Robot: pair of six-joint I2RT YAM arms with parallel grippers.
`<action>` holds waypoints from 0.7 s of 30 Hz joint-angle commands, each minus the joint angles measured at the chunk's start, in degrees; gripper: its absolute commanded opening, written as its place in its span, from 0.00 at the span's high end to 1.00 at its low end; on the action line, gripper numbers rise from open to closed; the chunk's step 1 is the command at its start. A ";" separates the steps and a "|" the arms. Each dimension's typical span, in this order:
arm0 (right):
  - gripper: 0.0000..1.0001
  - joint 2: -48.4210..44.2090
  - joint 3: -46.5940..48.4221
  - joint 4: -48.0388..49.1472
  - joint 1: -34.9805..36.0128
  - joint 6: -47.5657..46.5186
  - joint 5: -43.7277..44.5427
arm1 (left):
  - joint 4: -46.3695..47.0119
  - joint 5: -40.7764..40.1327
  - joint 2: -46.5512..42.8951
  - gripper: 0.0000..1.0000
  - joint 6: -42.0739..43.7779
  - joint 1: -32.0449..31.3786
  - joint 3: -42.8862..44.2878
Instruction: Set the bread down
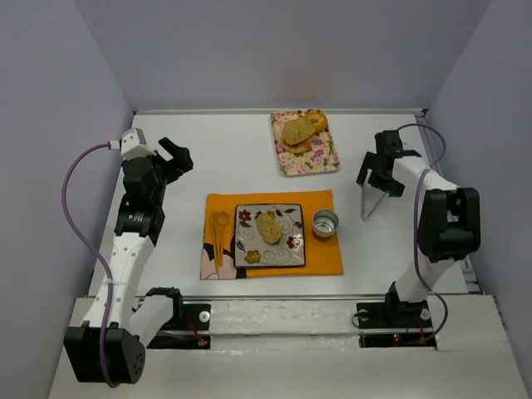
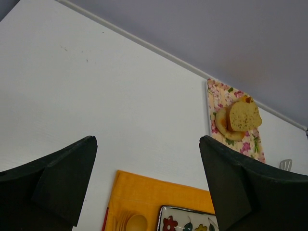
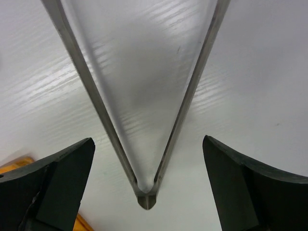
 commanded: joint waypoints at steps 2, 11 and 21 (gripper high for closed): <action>0.00 -11.66 1.78 -2.02 -0.48 0.51 3.45 | 1.42 0.02 -1.70 0.01 0.29 0.21 0.12; 0.00 -33.63 1.27 -4.76 -0.48 0.33 4.77 | 1.60 -1.39 -4.07 0.01 0.29 0.21 -0.58; 0.00 -46.23 -8.40 -1.33 -0.48 2.53 3.01 | 1.34 -1.74 -3.82 0.01 -0.06 0.21 -0.50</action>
